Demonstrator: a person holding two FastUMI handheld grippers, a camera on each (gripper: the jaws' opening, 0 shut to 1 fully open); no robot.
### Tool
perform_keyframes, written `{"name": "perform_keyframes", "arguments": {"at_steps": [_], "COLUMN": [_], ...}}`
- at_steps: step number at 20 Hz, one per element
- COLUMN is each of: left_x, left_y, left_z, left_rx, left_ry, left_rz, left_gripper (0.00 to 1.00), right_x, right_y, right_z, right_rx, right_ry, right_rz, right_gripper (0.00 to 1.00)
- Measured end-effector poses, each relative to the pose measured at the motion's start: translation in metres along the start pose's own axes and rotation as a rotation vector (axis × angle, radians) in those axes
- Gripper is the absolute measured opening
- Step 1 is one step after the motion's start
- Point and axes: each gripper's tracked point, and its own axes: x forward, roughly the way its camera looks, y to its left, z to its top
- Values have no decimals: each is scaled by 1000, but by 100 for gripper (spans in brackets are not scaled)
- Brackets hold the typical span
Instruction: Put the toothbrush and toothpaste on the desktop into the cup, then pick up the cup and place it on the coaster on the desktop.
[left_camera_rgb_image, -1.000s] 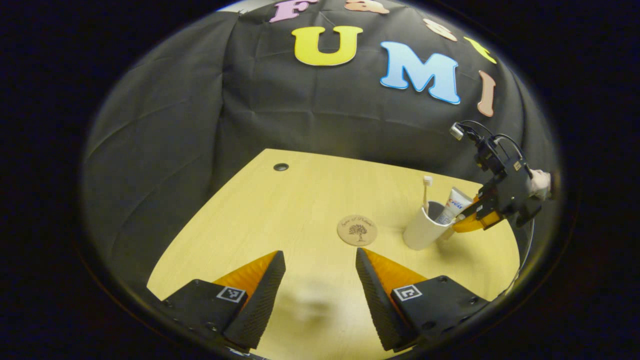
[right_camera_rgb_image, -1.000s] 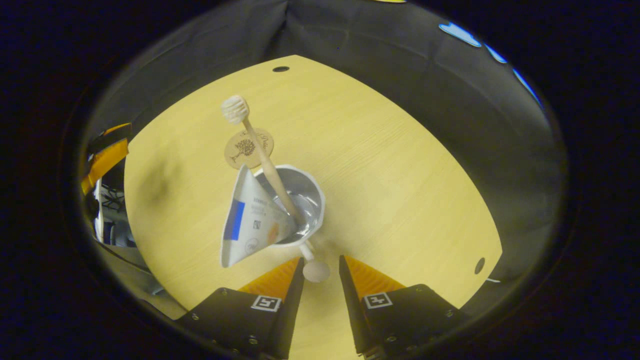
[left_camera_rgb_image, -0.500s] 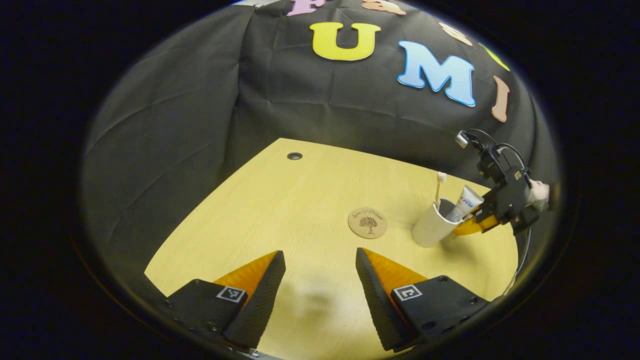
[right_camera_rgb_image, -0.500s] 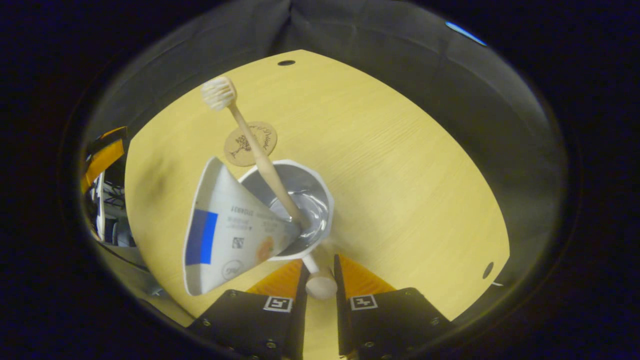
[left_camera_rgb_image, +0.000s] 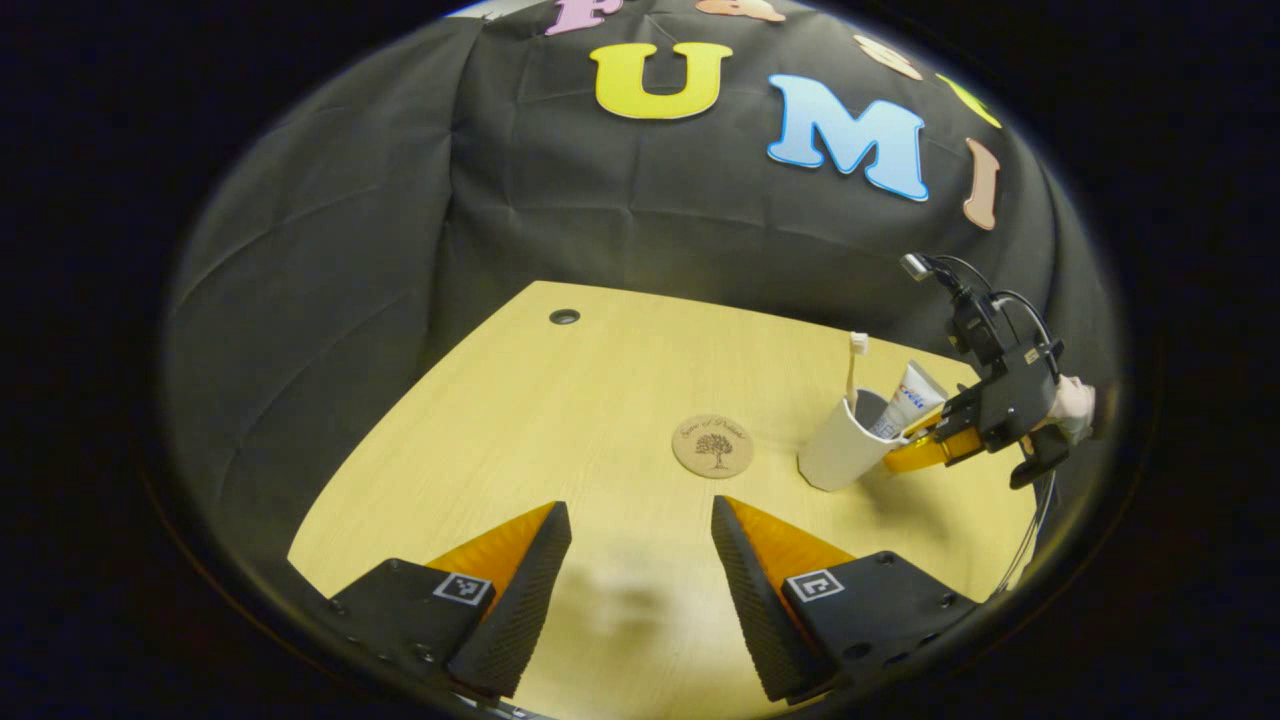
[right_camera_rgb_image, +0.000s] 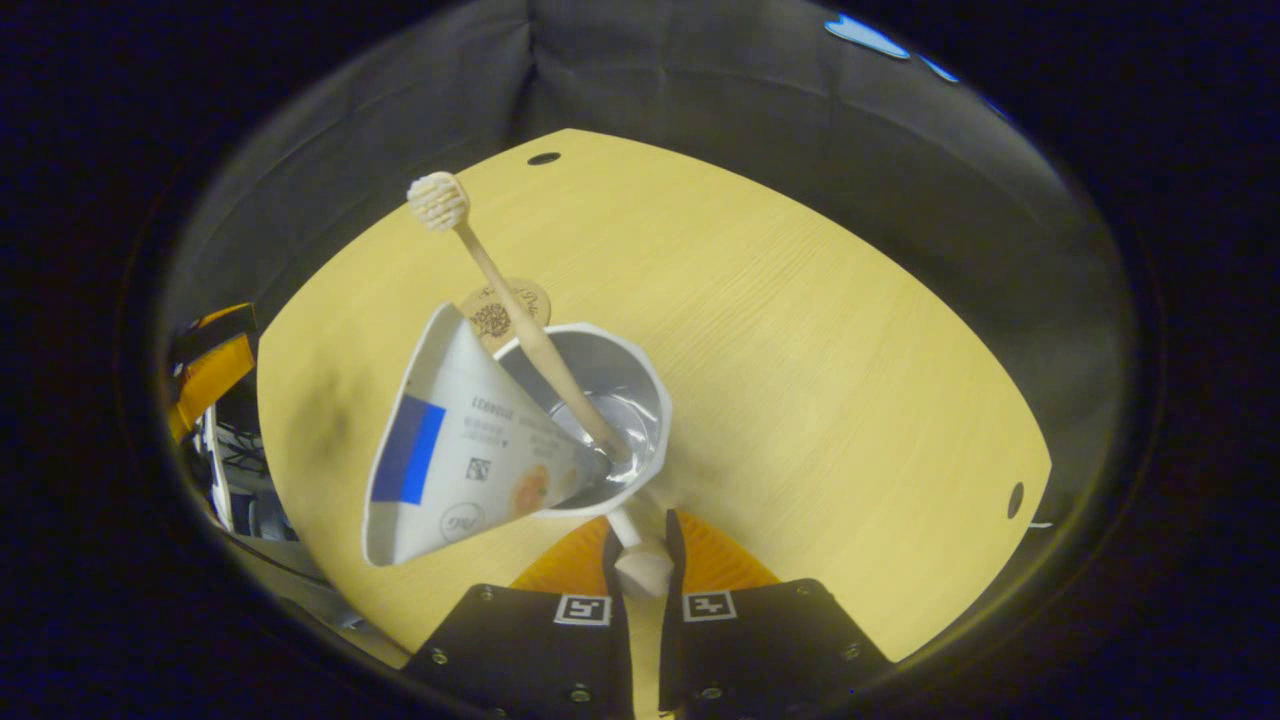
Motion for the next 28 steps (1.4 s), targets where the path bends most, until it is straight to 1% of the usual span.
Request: {"name": "perform_keyframes", "arguments": {"at_steps": [4,6,11,14,18,22,23,24,25,26,27,28], "left_x": [-10,-8,-18,-25,-41,-50,-48,-48,-48,-47,-48,-48], "left_y": [0,9,37,59,85,99,103,105,104,105,105,105], "left_z": [-1,-3,-10,-15,-20,-17,-16,-16,-17,-17,-19,-18], "left_rx": [-7,-15,-22,-42,-49,-46,-49,-52,-54,-56,-58,-58], "left_ry": [2,2,4,12,14,13,14,14,14,16,18,18], "left_rz": [6,10,40,65,91,110,112,114,114,114,112,110], "left_gripper": [92,92,92,92,92,92,92,92,92,92,92,92], "right_x": [-2,-6,-5,-4,-4,-5,-6,-6,-6,-6,-6,-7], "right_y": [-1,1,4,2,2,1,0,-1,-1,-1,-1,-2], "right_z": [10,13,14,14,14,14,14,15,15,15,14,14], "right_rx": [17,44,69,57,63,51,45,40,40,42,40,37], "right_ry": [-26,-42,-97,-109,-114,-106,-105,-104,-102,-100,-98,-96], "right_rz": [22,50,59,44,53,37,29,19,15,11,5,-3], "right_gripper": [11,11,11,11,11,11,7,11,7,7,15,11]}}
